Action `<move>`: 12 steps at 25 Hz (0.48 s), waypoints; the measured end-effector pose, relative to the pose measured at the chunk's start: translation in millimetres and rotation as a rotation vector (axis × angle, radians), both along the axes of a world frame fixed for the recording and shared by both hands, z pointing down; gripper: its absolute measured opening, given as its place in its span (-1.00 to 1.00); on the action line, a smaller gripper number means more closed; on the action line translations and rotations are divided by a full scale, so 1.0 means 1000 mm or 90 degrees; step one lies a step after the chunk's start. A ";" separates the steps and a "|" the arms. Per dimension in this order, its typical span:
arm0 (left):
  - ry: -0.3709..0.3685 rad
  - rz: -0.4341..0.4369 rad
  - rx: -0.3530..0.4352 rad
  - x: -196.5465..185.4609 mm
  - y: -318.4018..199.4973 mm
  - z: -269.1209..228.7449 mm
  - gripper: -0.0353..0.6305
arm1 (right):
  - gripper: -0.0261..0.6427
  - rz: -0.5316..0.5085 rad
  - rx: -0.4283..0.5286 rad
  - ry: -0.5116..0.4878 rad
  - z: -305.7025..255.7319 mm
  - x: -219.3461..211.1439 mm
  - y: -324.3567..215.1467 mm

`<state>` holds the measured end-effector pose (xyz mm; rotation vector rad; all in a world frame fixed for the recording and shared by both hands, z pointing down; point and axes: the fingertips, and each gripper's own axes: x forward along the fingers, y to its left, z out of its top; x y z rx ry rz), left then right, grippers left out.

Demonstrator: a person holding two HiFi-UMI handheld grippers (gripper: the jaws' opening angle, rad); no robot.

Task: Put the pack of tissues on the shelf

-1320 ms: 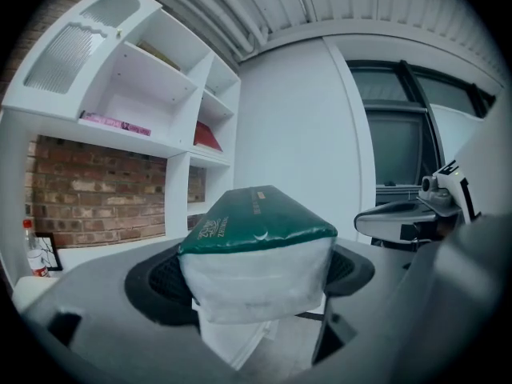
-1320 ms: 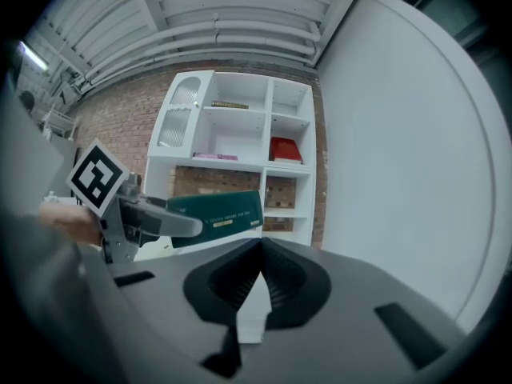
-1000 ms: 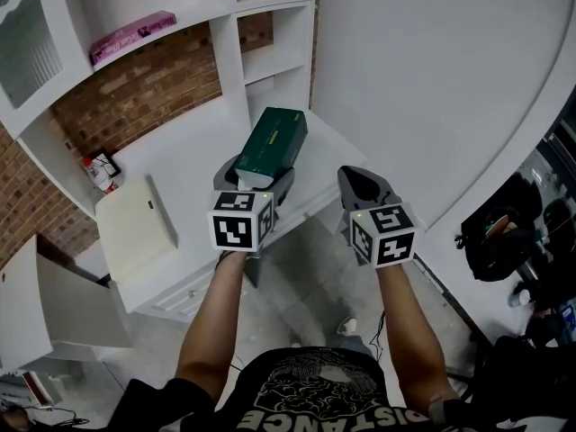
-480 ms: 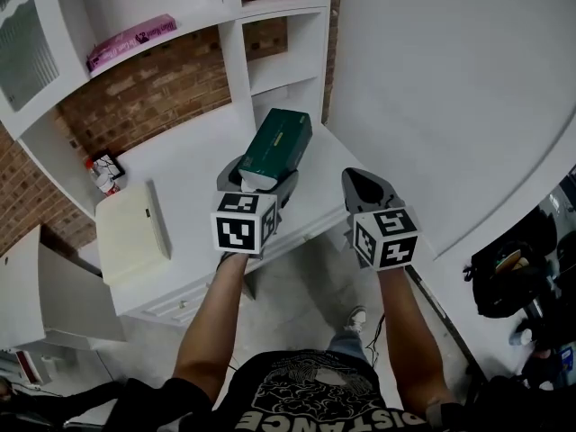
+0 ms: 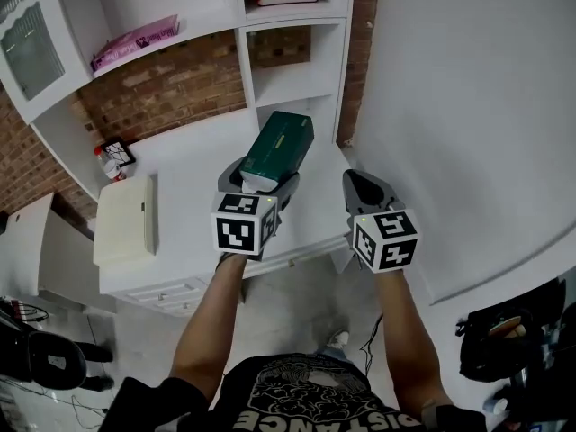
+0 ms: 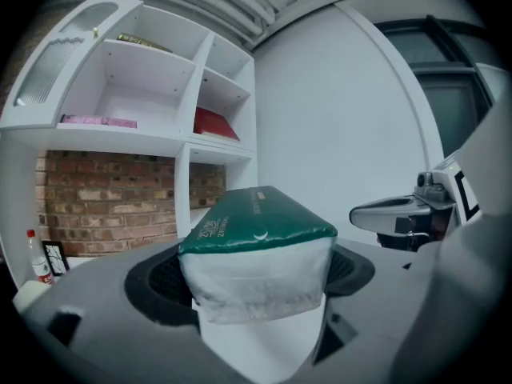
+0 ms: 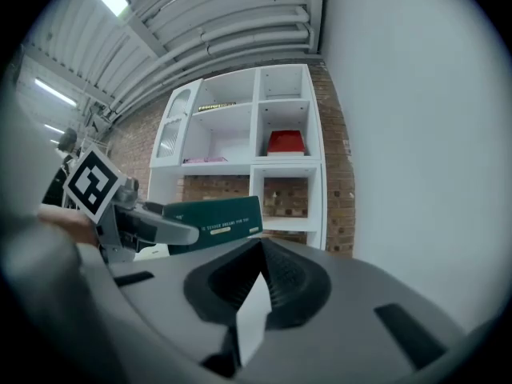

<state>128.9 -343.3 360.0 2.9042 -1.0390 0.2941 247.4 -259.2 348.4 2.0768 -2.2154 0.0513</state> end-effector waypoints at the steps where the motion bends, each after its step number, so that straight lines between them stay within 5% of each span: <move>1: -0.002 -0.012 0.002 0.004 -0.003 -0.001 0.44 | -0.91 -0.013 0.002 -0.001 -0.002 0.006 -0.006; 12: -0.008 -0.120 0.010 0.043 -0.031 -0.011 0.44 | -0.91 -0.121 0.015 -0.005 -0.013 0.057 -0.053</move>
